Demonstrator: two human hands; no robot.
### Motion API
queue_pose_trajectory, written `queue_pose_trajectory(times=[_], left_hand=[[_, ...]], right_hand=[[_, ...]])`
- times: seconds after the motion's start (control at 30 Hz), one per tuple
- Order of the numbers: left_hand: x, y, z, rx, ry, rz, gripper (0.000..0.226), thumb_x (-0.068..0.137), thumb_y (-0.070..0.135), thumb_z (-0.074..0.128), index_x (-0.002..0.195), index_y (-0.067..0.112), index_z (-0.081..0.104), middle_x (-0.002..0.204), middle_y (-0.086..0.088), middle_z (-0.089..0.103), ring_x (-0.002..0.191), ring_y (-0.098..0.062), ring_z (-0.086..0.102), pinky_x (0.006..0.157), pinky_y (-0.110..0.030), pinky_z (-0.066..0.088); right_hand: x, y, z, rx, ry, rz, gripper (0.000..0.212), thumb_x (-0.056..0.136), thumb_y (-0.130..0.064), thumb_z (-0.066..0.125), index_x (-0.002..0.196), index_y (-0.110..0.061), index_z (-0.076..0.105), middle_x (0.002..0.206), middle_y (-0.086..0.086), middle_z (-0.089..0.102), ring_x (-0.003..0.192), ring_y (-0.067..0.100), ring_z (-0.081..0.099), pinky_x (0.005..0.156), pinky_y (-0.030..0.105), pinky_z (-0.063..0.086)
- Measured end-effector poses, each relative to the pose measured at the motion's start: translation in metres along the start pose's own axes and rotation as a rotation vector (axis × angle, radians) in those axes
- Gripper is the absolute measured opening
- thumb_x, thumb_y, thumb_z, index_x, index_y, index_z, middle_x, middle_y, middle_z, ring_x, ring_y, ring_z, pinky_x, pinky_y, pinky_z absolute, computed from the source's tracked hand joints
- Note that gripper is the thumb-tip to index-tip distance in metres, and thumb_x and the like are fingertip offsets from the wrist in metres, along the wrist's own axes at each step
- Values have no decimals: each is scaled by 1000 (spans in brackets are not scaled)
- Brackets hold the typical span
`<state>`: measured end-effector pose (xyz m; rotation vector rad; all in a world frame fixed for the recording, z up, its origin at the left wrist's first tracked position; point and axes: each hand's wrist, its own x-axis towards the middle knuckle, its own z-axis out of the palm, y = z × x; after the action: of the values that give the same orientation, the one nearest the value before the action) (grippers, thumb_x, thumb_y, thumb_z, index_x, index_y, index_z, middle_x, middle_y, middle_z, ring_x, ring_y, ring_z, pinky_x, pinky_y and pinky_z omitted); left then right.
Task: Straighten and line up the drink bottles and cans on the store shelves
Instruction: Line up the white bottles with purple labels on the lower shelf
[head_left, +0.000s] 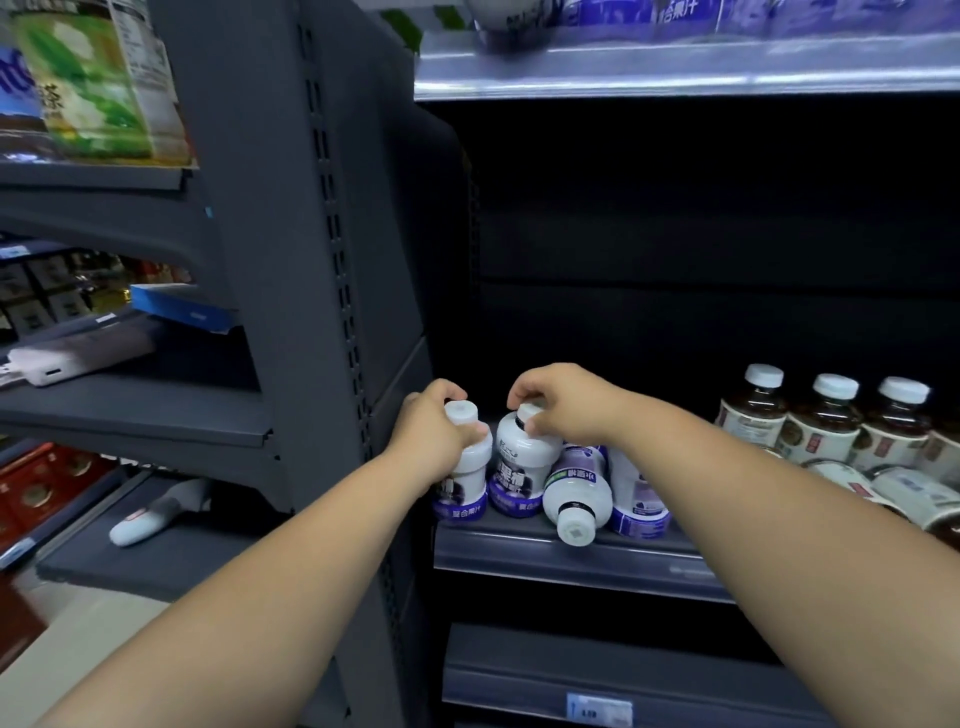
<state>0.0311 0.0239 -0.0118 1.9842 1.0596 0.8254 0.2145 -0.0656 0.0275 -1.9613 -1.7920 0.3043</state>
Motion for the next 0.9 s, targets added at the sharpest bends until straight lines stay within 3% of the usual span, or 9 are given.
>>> queue_pose_trajectory(times=[0.13,0.2,0.37,0.53,0.63,0.73,0.9], left_hand=[[0,-5,2,-78,-72,7,46,90,16,64,133,29,54,132,-2,51,111,-18,55,95,-32,46],[-1,-7,2,-101,-105,2,48,94,11,58,138,30,51,133,-1,53,113,-18,54,91,-27,43],[2,-4,4,-13,-42,9,39,91,17,64,128,27,55,124,-2,55,103,-18,56,80,-27,43],[3,-6,4,31,7,-14,46,91,22,62,135,30,50,133,-4,52,108,-21,56,77,-26,43],[3,-9,3,24,-25,2,46,95,19,56,139,33,48,138,-3,49,107,-19,55,64,-21,42],[2,-10,2,50,1,10,38,93,24,61,130,31,53,128,-3,51,99,-18,56,62,-21,41],[2,-9,2,80,5,18,33,92,26,63,124,28,53,121,-4,49,93,-17,56,60,-22,41]], right_hand=[[-3,6,-2,108,8,4,48,78,-8,81,120,-25,65,109,-18,62,99,-5,56,84,10,41],[-1,6,2,92,13,8,45,82,-14,79,122,-25,64,111,-14,63,97,-1,57,84,13,43],[2,4,10,161,106,33,18,86,-16,74,100,-25,65,106,-6,66,97,14,63,92,38,53],[-1,-3,0,242,-83,-20,33,87,-1,68,105,-28,62,113,-7,66,107,11,63,92,29,53],[-2,-6,7,181,-31,-4,42,86,-22,74,123,-32,57,115,-9,61,102,7,60,85,24,49],[-2,-4,12,119,56,44,34,84,-32,76,112,-31,57,104,-7,61,90,13,60,73,26,49],[-4,-2,8,151,-30,25,27,82,-30,77,97,-34,54,100,-2,66,86,16,62,77,35,54]])
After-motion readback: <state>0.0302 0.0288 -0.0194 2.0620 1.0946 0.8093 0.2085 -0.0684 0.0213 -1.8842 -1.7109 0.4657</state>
